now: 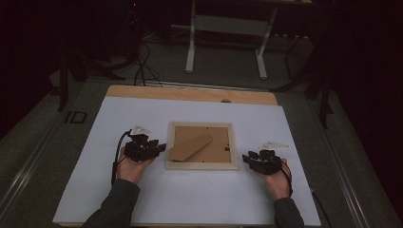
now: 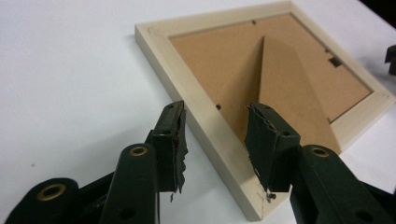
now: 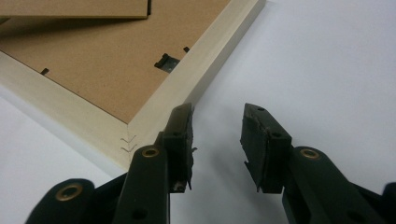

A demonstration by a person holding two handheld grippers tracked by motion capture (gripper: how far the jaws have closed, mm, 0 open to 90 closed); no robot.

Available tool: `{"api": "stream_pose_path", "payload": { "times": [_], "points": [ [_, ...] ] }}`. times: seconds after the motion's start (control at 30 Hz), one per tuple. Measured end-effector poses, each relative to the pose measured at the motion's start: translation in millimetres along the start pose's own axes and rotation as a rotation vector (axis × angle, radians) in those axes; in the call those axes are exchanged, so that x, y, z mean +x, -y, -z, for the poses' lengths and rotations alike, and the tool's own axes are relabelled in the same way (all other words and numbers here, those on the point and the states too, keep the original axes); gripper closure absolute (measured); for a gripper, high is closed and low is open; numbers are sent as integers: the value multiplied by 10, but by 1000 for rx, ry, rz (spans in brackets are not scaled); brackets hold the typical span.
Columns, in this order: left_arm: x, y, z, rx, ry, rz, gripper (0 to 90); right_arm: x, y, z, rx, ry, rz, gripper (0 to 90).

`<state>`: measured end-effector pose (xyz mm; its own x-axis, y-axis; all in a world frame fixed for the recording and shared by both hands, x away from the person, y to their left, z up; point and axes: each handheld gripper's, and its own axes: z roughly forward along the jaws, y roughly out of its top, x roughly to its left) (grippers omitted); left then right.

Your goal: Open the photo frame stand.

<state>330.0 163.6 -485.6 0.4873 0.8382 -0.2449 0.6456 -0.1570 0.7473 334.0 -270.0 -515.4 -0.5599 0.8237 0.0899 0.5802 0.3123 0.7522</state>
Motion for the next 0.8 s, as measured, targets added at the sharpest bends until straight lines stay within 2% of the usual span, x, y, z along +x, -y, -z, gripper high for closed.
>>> {"api": "stream_pose_path", "payload": {
  "times": [0.13,0.23,0.4,0.53,0.8],
  "points": [
    [-21,-62,28,-9,8,-10,570,0,-5,11,-2,-2,-2,624],
    [-47,-102,26,-4,31,-25,574,-6,-23,35,-21,-31,-26,625],
    [-93,-170,-5,-2,53,-46,576,11,-44,53,-29,-35,-21,622],
    [-128,-232,-27,-16,69,-40,582,4,-39,46,-26,-39,-27,612],
    [-174,-361,-133,13,107,-47,545,-5,-38,49,-28,-41,-31,605]
  ]
}}
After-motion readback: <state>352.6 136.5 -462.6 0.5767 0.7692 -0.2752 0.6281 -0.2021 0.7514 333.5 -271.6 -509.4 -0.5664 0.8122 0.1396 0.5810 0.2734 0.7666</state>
